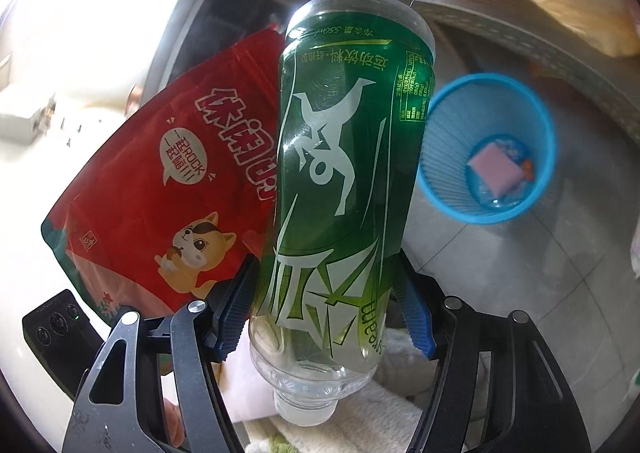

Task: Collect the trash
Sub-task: 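Carry the red bag and green bottle with both grippers over the wastebasket, then open both grippers to drop the bag and bottle into the wastebasket, then move both tools back over the table toward the clear plastic container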

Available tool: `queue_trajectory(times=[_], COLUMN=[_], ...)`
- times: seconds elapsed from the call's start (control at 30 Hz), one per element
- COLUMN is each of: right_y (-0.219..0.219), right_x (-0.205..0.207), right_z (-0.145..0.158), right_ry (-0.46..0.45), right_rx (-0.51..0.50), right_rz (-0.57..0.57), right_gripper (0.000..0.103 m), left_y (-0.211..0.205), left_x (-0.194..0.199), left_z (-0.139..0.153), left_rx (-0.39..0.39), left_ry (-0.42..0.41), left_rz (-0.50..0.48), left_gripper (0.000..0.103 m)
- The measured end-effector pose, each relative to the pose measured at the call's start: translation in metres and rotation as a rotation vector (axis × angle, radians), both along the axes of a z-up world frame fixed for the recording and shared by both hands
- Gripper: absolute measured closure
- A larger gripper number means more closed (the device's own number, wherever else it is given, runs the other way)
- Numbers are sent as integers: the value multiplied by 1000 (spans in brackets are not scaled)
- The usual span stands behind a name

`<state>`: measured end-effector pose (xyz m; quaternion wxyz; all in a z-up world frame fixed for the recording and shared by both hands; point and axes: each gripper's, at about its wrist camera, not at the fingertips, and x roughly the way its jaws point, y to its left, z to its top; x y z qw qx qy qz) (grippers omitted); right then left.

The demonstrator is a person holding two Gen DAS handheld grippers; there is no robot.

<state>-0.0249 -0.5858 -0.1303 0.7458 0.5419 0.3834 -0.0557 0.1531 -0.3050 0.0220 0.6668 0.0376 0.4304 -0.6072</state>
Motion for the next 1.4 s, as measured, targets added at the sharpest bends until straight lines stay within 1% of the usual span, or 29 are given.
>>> queue_trajectory(times=[0.1, 0.17, 0.33, 0.43, 0.5, 0.57, 0.6, 0.63, 0.67, 0.7, 0.73, 0.77, 0.83, 0.87, 0.97, 1.0, 1.07, 1.1, 1.17, 1.27, 1.3, 1.33, 1.4], right_y=[-15, -26, -50, -59, -63, -71, -74, -75, -77, -77, -76, -74, -68, -63, -57, -55, -48, -49, -44, -33, -28, -23, -11], right_x=[-4, -5, 1, 17, 32, 45, 52, 57, 60, 61, 60, 58, 50, 46, 35, 39, 31, 34, 30, 18, 14, 1, -3], right_z=[-14, -31, -86, -116, -130, -141, -148, -153, -161, -169, -175, -176, -172, -168, -163, -161, -156, -160, -155, -139, -133, -126, -107], right_ry=[38, 69, 167, 237, 264, 277, 276, 277, 303, 334, 363, 372, 352, 342, 345, 343, 347, 349, 357, 364, 361, 358, 345], right_rx=[5, 30, 110, 116, 93, 73, 49, 27, 4, -9, -16, -16, -21, -38, -95, -101, -110, -116, -150, -208, -231, -251, -303], right_rz=[-45, -72, -110, -113, -97, -99, -109, -110, -115, -125, -137, -147, -165, -163, -153, -152, -151, -149, -137, -116, -105, -93, -66], right_gripper=[41, 41, 41, 41, 40, 39, 37, 34, 31, 30, 30, 30, 30, 30, 30, 30, 30, 30, 30, 30, 30, 30, 30], left_y=[-34, -57, -106, -131, -146, -162, -170, -178, -183, -188, -189, -189, -185, -181, -169, -165, -157, -151, -142, -122, -111, -102, -82], left_x=[4, 8, 20, 29, 35, 41, 46, 48, 50, 52, 53, 52, 50, 49, 48, 48, 47, 47, 45, 39, 36, 32, 26], left_z=[-9, -22, -65, -92, -107, -121, -129, -138, -146, -150, -153, -154, -150, -146, -133, -127, -113, -104, -87, -58, -47, -37, -20], left_rx=[60, 127, 321, 415, 449, 466, 481, 503, 522, 536, 540, 539, 511, 501, 475, 461, 437, 416, 386, 332, 307, 290, 259], left_ry=[13, 12, 20, -2, -9, 2, 13, 16, 18, 21, 27, 26, 32, 23, 0, -4, -8, -10, -27, -54, -63, -73, -99], left_rz=[-23, -30, -27, -19, -4, 1, -3, 1, 10, 21, 34, 44, 35, 33, 43, 51, 68, 77, 87, 100, 100, 98, 109], left_gripper=[101, 101, 101, 101, 100, 98, 95, 84, 66, 58, 55, 55, 55, 55, 55, 55, 55, 55, 54, 50, 49, 46, 43])
